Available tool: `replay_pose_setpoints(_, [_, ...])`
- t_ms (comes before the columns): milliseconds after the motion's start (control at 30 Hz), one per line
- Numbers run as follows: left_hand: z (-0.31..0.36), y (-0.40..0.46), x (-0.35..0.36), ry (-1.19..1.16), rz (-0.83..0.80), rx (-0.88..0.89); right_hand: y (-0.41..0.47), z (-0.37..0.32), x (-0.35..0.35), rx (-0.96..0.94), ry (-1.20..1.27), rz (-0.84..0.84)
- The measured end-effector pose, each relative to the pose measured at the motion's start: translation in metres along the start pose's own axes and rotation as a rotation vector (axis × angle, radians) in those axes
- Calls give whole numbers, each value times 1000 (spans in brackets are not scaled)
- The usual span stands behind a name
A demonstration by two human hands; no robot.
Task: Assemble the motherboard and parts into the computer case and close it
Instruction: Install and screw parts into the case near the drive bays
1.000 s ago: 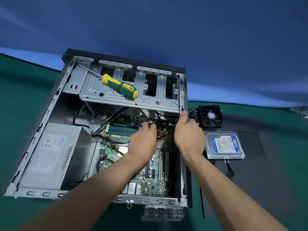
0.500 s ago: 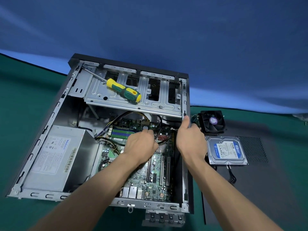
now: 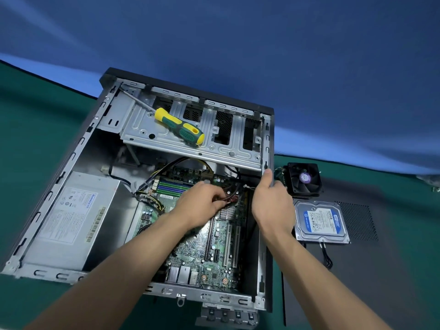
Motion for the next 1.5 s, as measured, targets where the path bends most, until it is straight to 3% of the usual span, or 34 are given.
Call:
replay_pose_setpoints(67, [8,-1,-3,304,96,122,0,0,0,-7,1,-2])
replay_pose_setpoints(133, [28,-5,-6,460,205,297,1,0,0,-4,-1,-5])
replay_pose_setpoints(200, [45,-9,-10,564,330,442,1,0,0,6,2,-2])
replay_pose_setpoints(267, [50,-14,-13,511,432,516,1,0,0,12,3,-2])
replay_pose_setpoints(333, [41,-10,-11,247,293,396,1,0,0,13,-1,-2])
replay_pose_setpoints(400, [25,-4,5,-204,-22,131,1,-1,-1,13,1,0])
replay_pose_setpoints(467, [17,-5,15,-499,-194,-43,2,-1,-1,8,4,1])
replay_pose_setpoints(600, [13,-11,20,-617,-397,-132,0,0,-2,3,1,5])
replay_pose_setpoints(800, [12,-9,19,-81,-312,112,1,-1,-1,8,-14,24])
replay_pose_setpoints(967, [18,-7,39,146,-193,101,1,1,-2,11,-4,5])
replay_pose_setpoints(1300, [18,23,53,-153,25,-151,4,2,-1,12,-2,17])
replay_pose_setpoints(1433, [15,28,45,-423,197,-161,3,2,1,10,-5,9])
replay_pose_setpoints(1500, [13,31,45,-605,207,-167,3,2,1,11,-7,7])
Point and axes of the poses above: each hand's wrist, its own y-axis towards the middle knuckle, its own x-axis out of the palm, z = x × y, the point moved 5 cm from there along y, towards the middle knuckle, and after that the axes turned 6 degrees about -y, right-handed, at the moved point
